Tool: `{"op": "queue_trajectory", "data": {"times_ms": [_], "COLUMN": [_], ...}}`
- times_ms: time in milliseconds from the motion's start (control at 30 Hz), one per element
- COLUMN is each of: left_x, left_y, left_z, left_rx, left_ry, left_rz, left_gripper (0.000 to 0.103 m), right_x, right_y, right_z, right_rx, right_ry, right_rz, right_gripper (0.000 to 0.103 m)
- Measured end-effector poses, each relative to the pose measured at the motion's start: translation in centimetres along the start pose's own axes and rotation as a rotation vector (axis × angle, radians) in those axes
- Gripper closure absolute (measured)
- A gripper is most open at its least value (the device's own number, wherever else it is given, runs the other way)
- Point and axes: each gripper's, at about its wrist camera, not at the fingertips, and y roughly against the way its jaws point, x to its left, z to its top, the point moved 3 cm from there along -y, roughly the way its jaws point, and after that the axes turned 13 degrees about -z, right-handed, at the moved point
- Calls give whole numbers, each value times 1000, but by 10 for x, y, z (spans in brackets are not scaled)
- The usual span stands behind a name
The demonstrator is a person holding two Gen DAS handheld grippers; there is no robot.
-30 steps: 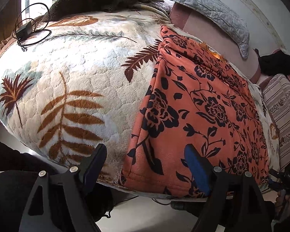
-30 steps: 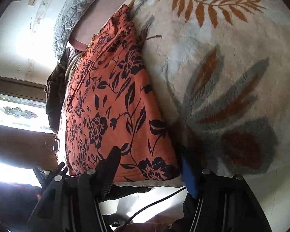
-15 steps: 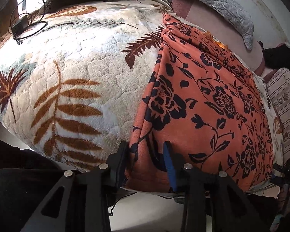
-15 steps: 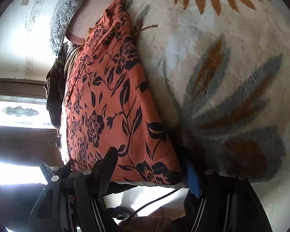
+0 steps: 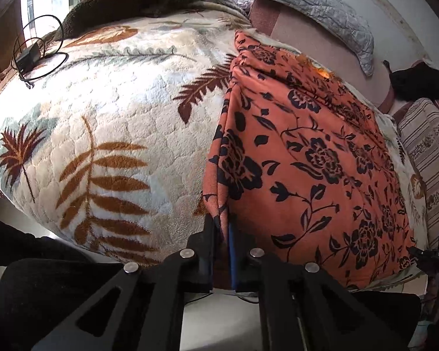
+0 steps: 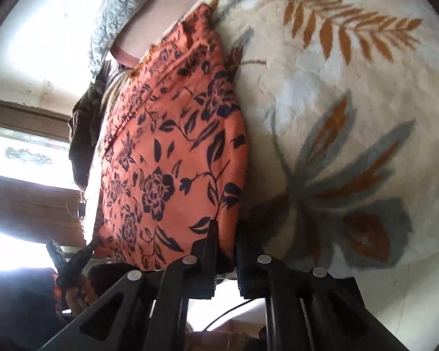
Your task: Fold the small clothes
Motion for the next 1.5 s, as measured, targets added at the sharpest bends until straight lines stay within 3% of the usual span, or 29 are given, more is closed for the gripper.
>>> {"op": "queue_trajectory", "data": {"times_ms": [67,167,200,267,467,533,633,767,867,933,1133,1300,1367,1500], "left_x": [8,8,7,6,-5,0,18,12,19,15,-10,5,8,-23], "left_y": [-12,-8,-8,-6,34,22,-8,8,-4,0,23,-3,-1,19], "left_z": [-3,-5,-5,-4,12,12,4,5,3,5,43,38,37,89], "left_rx": [30,1,3,12,-89,-56,41,-27,34,30,-67,49,59,-36], "left_ry": [32,46,34,18,14,25,99,81,110,108,72,108,103,21], "left_rz": [18,-22,-10,-6,-71,-50,-20,-39,-15,-17,-75,-27,-17,-80], "left_gripper": [83,74,78,97,98,98,97,97,97,97,97,97,97,98], "right_x": [-9,-14,-12,-11,9,5,-14,-11,-14,-17,3,0,3,23], "right_y": [-19,-23,-21,-18,29,20,-14,-3,-9,-2,16,-9,-7,10], "right_z": [2,4,4,6,20,21,15,15,18,22,42,48,50,89], "right_rx": [55,67,61,66,-64,-41,66,24,60,57,-20,73,79,18], "right_ry": [-66,-106,-90,-81,-63,-69,-137,-139,-146,-154,-102,-99,-96,-63], "right_rz": [1,50,39,27,116,95,56,86,73,89,161,120,113,135], "right_gripper": [85,85,85,92,94,94,95,95,95,95,95,95,95,95]}}
